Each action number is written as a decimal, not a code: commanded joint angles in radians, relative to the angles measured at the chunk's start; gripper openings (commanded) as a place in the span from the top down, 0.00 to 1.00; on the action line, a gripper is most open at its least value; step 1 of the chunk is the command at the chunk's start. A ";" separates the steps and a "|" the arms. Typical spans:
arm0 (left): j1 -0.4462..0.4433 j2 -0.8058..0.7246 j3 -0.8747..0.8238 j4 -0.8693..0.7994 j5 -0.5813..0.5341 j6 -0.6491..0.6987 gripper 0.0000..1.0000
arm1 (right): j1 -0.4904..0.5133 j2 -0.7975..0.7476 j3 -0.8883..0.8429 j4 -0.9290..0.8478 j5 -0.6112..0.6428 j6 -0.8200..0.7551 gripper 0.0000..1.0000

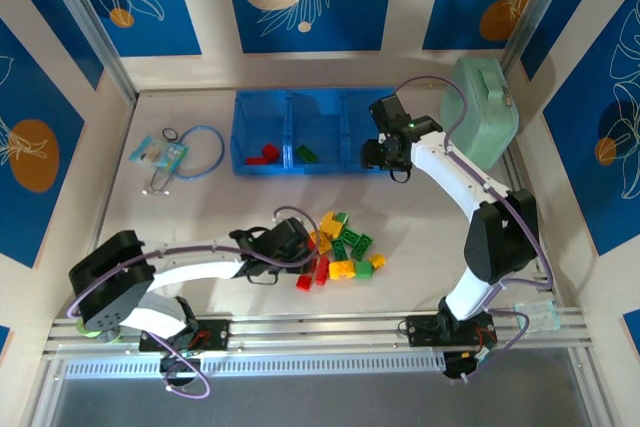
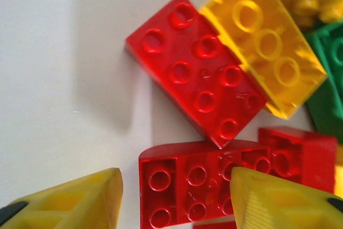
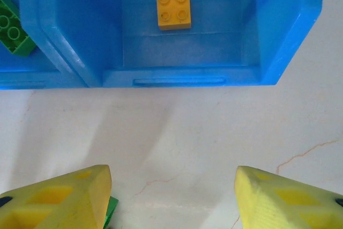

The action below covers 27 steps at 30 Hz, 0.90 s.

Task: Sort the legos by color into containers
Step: Move the lego to the center of the table, then pick up the lego from the center of the table.

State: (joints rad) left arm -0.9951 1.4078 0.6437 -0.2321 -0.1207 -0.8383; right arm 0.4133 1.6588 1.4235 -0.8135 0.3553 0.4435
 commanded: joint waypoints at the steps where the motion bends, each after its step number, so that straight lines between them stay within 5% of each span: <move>1: 0.097 -0.037 -0.085 -0.071 -0.028 -0.019 0.46 | 0.019 -0.033 -0.022 0.019 -0.025 0.017 0.37; 7: 0.261 -0.108 -0.080 -0.119 -0.038 0.045 0.44 | 0.063 -0.032 -0.025 0.022 -0.017 0.027 0.37; 15: 0.264 -0.109 -0.023 -0.144 -0.029 0.087 0.18 | 0.090 -0.048 -0.055 0.028 -0.012 0.048 0.37; 27: 0.221 -0.039 0.042 -0.101 0.024 0.065 0.15 | 0.092 -0.044 -0.081 0.037 -0.024 0.065 0.37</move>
State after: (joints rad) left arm -0.7631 1.3533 0.6529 -0.3344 -0.1230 -0.7731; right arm 0.5014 1.6440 1.3590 -0.7761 0.3550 0.4889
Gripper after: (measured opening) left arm 0.852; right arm 0.628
